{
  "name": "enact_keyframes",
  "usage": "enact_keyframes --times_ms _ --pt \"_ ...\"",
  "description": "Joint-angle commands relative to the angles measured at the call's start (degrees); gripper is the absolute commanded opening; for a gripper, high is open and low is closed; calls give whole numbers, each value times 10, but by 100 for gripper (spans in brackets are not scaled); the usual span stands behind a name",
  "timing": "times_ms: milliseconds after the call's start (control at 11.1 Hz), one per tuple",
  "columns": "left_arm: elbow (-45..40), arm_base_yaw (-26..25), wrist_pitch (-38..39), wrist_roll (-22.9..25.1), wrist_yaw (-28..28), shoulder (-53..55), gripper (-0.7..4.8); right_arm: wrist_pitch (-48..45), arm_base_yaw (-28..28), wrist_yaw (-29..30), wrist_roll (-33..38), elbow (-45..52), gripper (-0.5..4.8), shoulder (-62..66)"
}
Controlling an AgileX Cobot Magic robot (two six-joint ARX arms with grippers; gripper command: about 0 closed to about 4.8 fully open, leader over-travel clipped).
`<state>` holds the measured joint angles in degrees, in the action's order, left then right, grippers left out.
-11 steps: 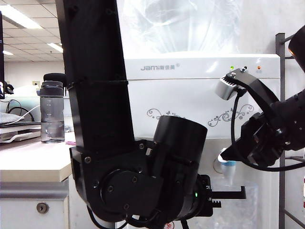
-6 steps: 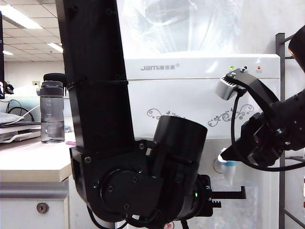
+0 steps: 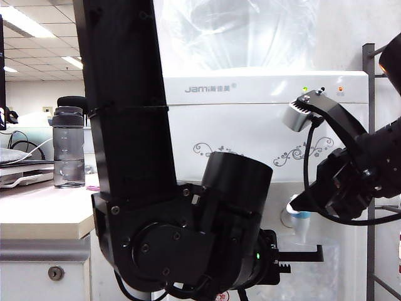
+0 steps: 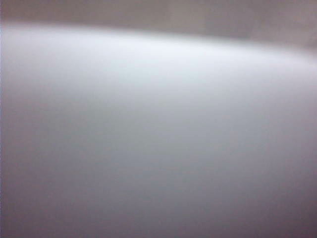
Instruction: Pick up the plastic mug from the left desk, go to the cold water outlet of the water dispenser, press the vertical switch to get some water, then put the mug back on the desk.
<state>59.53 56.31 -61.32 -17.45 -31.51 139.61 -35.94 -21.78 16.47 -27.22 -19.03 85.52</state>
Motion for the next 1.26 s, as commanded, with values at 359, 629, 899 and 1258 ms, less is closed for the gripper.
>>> enact_keyframes --times_ms 359,629,899,1258 --pt "2 1 0 -1 7 0 -5 26 0 -13 2 2 -6 3" --pt "2 1 0 -1 7 0 -5 16 0 -13 2 2 -5 3" --pt "2 1 0 -1 7 0 -5 4 0 -14 19 0 -5 -39" --pt "2 1 0 -1 7 0 -5 74 0 -13 32 -5 -5 -159"
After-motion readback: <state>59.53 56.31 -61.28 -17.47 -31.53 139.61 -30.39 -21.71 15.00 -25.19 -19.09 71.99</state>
